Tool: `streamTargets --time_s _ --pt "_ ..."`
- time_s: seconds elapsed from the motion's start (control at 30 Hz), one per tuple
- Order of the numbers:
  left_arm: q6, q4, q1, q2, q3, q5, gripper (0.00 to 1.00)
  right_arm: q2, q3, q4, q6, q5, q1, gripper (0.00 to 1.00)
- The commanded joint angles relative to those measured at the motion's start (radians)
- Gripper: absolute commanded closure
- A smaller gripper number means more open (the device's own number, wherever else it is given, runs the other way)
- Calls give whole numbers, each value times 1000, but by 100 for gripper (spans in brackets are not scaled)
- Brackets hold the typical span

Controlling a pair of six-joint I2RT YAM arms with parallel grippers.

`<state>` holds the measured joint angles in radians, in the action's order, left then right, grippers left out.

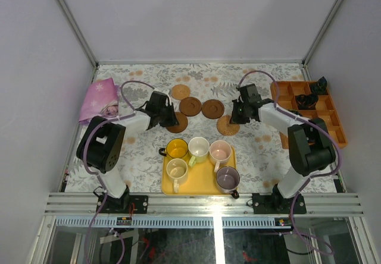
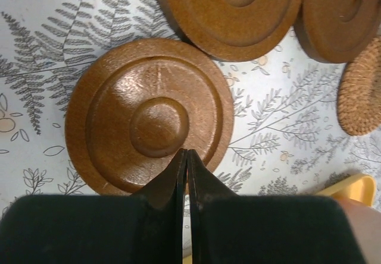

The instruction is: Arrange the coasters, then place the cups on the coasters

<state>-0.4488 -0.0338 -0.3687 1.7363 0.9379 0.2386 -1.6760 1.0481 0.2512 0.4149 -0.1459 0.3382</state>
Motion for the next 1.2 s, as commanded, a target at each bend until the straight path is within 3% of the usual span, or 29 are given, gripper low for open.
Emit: streamTargets --time_s 0.0,0.27,0.53,0.77,1.03,1.17 --pt "-13 -21 1 36 33 -74 100 -43 35 41 -5 -32 3 100" --pt "-43 -72 50 66 52 -160 100 -142 66 69 12 2 3 100" --pt "-46 -105 153 64 59 -178 100 -257 187 177 43 227 -28 100" --pt "-15 -142 177 152 175 -175 100 -340 305 229 68 341 -131 100" --pt "15 -176 191 261 324 -141 100 -445 497 259 47 314 -155 100" --pt "19 -184 204 257 349 -147 100 -397 486 237 38 302 -154 100"
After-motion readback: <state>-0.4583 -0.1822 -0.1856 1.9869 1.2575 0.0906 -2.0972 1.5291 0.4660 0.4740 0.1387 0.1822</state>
